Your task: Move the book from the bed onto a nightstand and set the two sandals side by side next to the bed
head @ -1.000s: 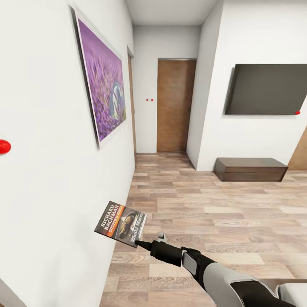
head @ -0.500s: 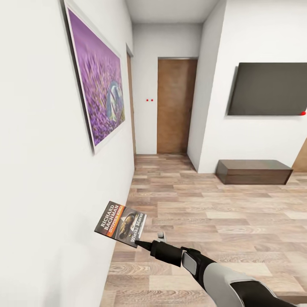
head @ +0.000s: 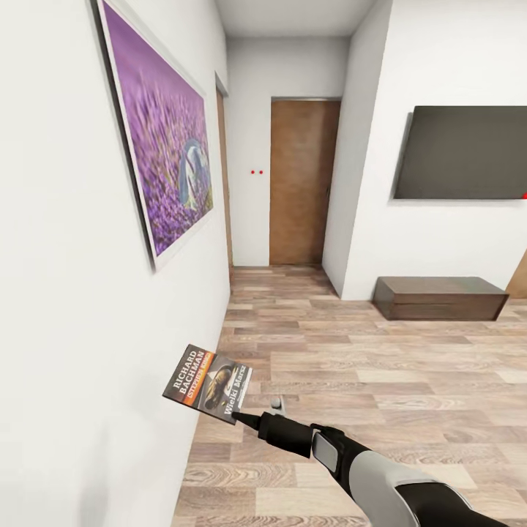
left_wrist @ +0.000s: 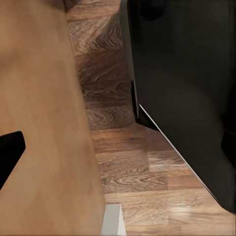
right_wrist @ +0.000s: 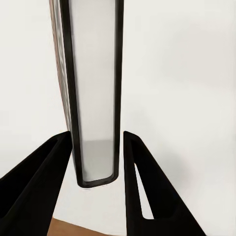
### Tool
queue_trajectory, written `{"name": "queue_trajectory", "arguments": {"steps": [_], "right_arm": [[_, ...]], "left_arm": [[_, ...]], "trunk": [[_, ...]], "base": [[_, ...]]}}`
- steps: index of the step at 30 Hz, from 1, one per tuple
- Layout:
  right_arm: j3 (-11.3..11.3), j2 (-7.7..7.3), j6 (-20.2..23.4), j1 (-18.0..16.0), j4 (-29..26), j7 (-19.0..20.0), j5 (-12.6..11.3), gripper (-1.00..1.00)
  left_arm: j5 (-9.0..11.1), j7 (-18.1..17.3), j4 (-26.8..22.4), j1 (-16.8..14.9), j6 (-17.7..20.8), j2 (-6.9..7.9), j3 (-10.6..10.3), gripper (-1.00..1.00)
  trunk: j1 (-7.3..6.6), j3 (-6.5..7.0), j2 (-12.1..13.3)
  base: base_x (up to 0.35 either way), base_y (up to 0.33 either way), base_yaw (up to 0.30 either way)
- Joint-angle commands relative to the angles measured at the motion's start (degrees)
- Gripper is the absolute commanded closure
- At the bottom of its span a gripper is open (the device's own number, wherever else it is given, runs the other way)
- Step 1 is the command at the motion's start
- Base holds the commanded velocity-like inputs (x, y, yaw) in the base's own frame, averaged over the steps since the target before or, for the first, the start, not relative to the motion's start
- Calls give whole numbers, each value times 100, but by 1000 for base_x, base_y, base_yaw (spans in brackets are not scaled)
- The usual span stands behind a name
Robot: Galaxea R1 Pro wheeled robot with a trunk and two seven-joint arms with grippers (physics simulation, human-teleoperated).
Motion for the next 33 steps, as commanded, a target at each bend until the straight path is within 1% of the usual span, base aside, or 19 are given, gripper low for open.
{"name": "queue_trajectory", "arguments": {"steps": [1,4,6,7,16,18,22,25,33], "right_arm": [[-4,1,60,-5,1,12,-26,100],[-4,1,60,-5,1,10,-24,100],[-4,1,60,-5,1,8,-24,100],[-4,1,60,-5,1,8,-24,100],[-4,1,60,-5,1,6,-23,100],[-4,1,60,-5,1,6,-23,100],[-4,1,60,-5,1,6,-23,100],[-4,1,60,-5,1,6,-23,100],[-4,1,60,-5,-1,6,-23,100]], "left_arm": [[59,14,-13,1,-6,-23,-53,-100],[60,10,-13,1,-7,-94,-58,-100],[58,10,-13,0,-6,-171,-62,-100],[58,10,-13,0,-6,-171,-62,-100],[49,11,-63,-23,13,-386,-97,-100],[35,11,-69,-33,16,-398,-110,-100],[-186,22,-84,-130,35,-431,-148,-100],[-291,26,-88,-191,44,-438,-155,-100],[-383,37,-91,-256,59,-445,-157,-100]], "trunk": [[4,-12,-12],[4,-12,-12],[4,-12,-12],[4,-12,-12],[4,-12,-12],[4,-12,-12],[4,-12,-12],[4,-12,-12],[4,-12,-12]], "base": [[67,0,0],[43,0,0],[20,0,0],[17,0,0],[7,0,0],[2,0,0],[0,0,0],[14,0,0],[153,29,0]]}}
